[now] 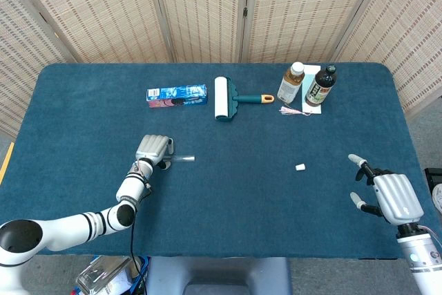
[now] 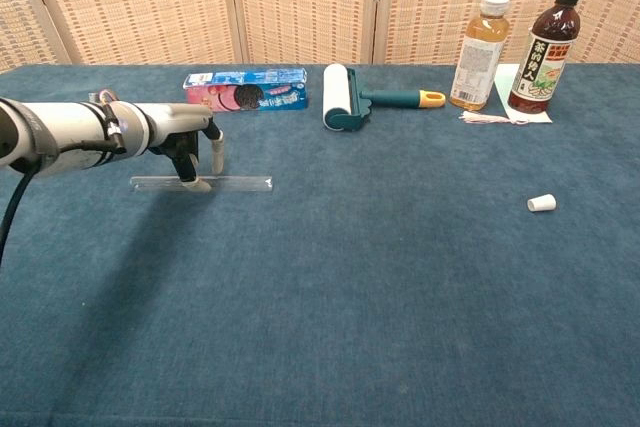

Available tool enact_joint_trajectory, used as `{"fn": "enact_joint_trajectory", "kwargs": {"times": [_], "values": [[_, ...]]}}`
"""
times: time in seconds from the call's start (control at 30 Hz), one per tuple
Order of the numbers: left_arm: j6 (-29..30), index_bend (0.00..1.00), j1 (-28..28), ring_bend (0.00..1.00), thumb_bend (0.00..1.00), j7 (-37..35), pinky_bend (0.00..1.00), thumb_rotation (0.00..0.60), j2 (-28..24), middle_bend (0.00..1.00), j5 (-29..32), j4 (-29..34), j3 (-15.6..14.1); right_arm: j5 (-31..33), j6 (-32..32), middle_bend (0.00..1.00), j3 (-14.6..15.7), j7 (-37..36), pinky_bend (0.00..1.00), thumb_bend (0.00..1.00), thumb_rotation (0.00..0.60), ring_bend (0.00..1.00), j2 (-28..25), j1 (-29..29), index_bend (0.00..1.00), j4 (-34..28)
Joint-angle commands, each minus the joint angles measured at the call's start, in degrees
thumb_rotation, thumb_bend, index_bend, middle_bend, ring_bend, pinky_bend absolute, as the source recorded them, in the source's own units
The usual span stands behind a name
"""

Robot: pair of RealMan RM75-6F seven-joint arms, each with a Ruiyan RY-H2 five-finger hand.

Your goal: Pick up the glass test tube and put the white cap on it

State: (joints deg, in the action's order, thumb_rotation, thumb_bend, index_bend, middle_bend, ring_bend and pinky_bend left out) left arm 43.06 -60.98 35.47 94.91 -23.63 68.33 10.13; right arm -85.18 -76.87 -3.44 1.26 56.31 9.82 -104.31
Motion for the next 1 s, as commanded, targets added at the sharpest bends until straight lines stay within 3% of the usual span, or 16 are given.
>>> {"fn": "enact_joint_trajectory", "kwargs": {"times": [0.03, 0.77, 1.0], "values": [[-0.2, 0.46, -0.3, 1.00, 0.27, 0.0, 1.00, 0.600, 0.5, 1.00, 0.3, -0.7, -0.2, 0.1, 0.0, 0.46, 0.0, -0.1, 0.51, 0.27, 0.600, 0.49, 0.0, 0.0, 0.15, 0.1], [-0.2, 0.52, -0.8, 1.00, 0.29, -0.3, 1.00, 0.600, 1.9, 1.00, 0.8, -2.5, -0.6, 0.4, 0.1, 0.46, 0.1, -1.1, 0.51, 0.27, 0.600, 0.50, 0.1, 0.1, 0.15, 0.8], [-0.4, 0.55, -0.8, 1.00, 0.35, -0.6, 1.00, 0.600, 2.2, 1.00, 0.6, -3.0, -0.6, 0.6, 0.0, 0.46, 0.1, -1.2, 0.51, 0.27, 0.600, 0.50, 0.1, 0.0, 0.15, 0.8]]}}
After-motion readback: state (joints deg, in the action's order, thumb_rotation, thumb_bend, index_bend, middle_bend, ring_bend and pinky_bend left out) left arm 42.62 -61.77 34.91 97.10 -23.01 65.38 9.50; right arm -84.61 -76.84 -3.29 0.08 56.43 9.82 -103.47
